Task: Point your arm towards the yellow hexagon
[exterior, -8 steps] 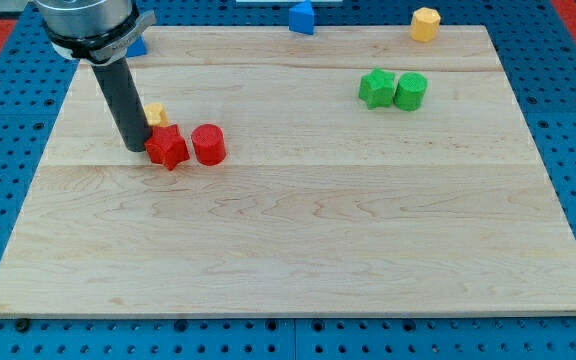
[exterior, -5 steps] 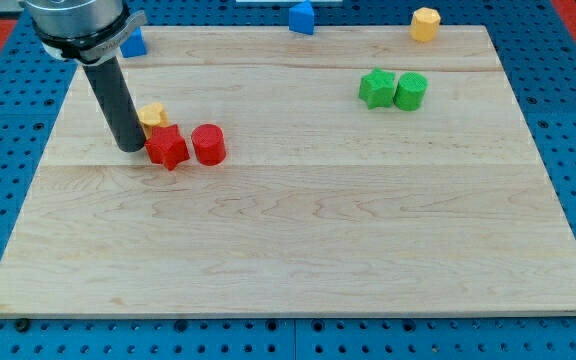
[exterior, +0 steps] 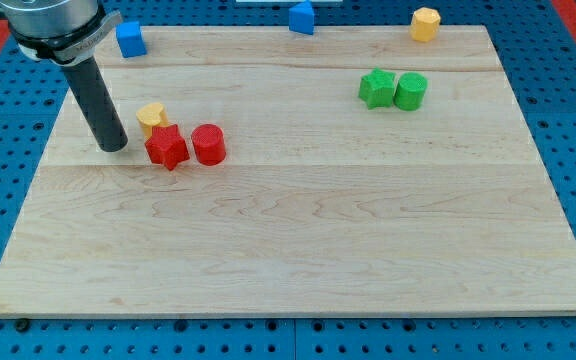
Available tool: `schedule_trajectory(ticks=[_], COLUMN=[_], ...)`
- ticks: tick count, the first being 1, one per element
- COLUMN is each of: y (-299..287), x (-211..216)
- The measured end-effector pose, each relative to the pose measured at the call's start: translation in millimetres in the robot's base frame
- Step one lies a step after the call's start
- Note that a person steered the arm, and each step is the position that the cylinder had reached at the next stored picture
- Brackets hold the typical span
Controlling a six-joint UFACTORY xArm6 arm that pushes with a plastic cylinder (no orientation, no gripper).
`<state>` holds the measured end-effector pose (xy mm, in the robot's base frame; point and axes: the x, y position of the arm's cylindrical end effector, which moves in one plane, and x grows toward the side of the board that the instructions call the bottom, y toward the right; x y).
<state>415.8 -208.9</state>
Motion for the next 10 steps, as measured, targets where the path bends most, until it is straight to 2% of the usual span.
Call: schedule_trajectory(ticks=[6, 7, 9, 10], y=[-25.4, -52.3, -95.1, -83.5], x=[-2.7, -7.5, -33.9, -59.2])
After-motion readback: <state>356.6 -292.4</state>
